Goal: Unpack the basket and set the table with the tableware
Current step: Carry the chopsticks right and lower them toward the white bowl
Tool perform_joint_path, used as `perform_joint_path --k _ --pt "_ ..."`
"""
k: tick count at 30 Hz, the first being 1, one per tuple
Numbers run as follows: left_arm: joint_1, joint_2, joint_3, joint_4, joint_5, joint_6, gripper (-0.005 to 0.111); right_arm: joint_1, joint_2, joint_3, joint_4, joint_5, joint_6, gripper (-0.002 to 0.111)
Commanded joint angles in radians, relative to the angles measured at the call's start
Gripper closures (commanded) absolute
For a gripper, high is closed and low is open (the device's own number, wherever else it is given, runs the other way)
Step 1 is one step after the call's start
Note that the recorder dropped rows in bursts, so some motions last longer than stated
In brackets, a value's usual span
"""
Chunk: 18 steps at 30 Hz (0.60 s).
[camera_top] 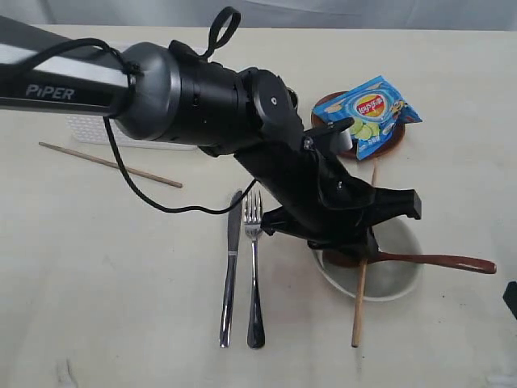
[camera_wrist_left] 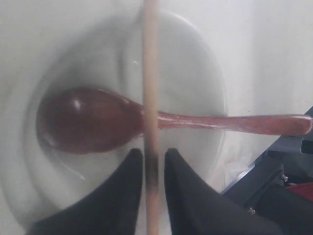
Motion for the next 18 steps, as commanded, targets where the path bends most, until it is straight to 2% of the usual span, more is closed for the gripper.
perform_joint_path --k 1,12,18 --pt "-0.007 -0.003 -0.004 0.006 -0.038 0.0 0.07 0.0 -0.006 0.004 0.0 -0.006 0.007 0.108" --pt "-0.007 -0.031 -0.004 0.014 -0.038 0.0 0.067 0.0 -0.006 0.004 0.0 -0.006 0.007 0.108" --pt "-0.001 -0.118 -0.005 0.159 -0.042 0.0 0.067 0.0 -0.006 0.004 0.0 -0.006 0.007 0.108"
